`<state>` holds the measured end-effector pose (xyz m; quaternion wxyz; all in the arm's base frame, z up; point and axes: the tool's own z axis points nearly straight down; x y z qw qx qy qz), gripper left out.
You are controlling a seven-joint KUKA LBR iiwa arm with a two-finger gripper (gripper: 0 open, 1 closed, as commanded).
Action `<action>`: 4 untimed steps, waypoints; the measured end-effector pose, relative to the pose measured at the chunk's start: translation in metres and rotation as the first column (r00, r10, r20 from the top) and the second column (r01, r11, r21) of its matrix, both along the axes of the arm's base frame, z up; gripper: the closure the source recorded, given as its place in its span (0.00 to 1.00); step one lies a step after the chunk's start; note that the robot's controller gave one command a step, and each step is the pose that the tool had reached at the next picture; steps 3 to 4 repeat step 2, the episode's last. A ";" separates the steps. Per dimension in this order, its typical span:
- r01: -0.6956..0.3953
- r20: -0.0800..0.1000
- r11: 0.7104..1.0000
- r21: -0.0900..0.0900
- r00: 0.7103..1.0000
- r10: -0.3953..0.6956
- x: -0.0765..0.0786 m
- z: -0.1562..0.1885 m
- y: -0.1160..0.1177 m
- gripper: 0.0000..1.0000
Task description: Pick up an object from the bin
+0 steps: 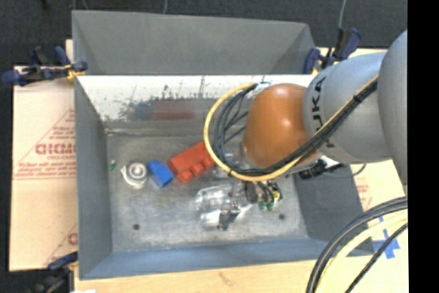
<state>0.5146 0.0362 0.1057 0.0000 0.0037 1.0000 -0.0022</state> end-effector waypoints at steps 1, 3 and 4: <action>-0.004 0.001 1.000 0.005 1.000 0.004 0.000 0.001 0.006 1.00; 0.020 0.008 1.000 0.006 1.000 -0.020 -0.004 0.138 0.009 1.00; 0.020 0.008 1.000 0.006 1.000 -0.020 -0.004 0.138 0.009 1.00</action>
Offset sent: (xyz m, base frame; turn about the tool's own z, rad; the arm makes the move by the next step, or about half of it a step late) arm 0.0000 0.0000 0.0000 0.0000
